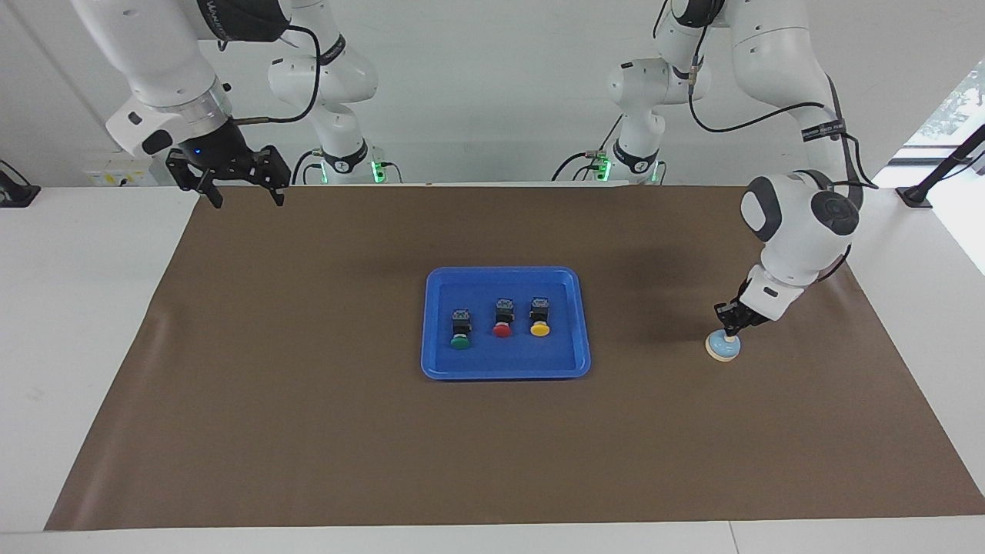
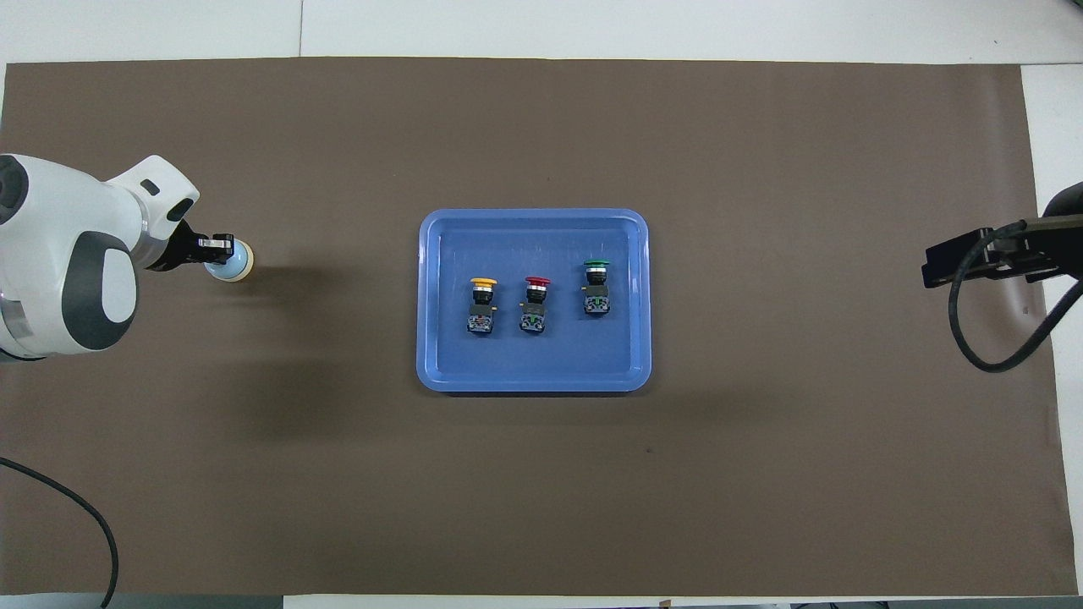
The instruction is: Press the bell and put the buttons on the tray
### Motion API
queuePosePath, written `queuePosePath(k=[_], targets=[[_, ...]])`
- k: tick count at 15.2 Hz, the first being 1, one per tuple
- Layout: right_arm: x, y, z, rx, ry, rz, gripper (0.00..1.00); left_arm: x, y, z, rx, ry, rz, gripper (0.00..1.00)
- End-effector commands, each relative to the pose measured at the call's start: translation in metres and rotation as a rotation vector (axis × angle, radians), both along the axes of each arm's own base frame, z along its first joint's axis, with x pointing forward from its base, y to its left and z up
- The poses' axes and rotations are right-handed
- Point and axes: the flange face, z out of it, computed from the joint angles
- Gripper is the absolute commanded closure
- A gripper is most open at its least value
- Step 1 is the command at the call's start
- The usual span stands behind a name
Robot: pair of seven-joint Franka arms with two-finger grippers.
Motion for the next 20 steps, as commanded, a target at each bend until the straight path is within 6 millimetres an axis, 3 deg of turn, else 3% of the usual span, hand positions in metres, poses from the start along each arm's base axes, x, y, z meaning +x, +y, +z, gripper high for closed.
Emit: queuePosePath(k=[1, 3, 6, 8, 11, 13, 20], targets=[[-0.006, -0.004, 0.002, 0.002, 0.008, 0.013, 0.0, -0.012, 0.002, 0.072, -0.004, 0.006, -0.012, 0.2], [-0.006, -0.004, 0.002, 0.004, 0.008, 0.013, 0.0, -0.03, 0.002, 0.117, -0.004, -0.035, -0.014, 0.0], [-0.006, -0.004, 0.002, 0.004, 0.008, 0.013, 0.0, -0.059, 0.001, 0.168, -0.003, -0.042, -0.015, 0.0], [-0.006, -0.005, 0.002, 0.002, 0.008, 0.011, 0.0, -0.076, -0.002, 0.19, -0.005, -0.042, -0.018, 0.0], [-0.006, -0.005, 0.002, 0.004, 0.008, 0.011, 0.0, -0.081, -0.01, 0.218, -0.005, -0.028, -0.031, 0.0], [-0.006, -0.004, 0.002, 0.002, 0.008, 0.013, 0.0, -0.072, -0.01, 0.223, -0.002, 0.02, -0.037, 0.0], [-0.006, -0.004, 0.002, 0.002, 0.008, 0.013, 0.0, -0.075, -0.014, 0.218, -0.002, 0.05, -0.047, 0.0]])
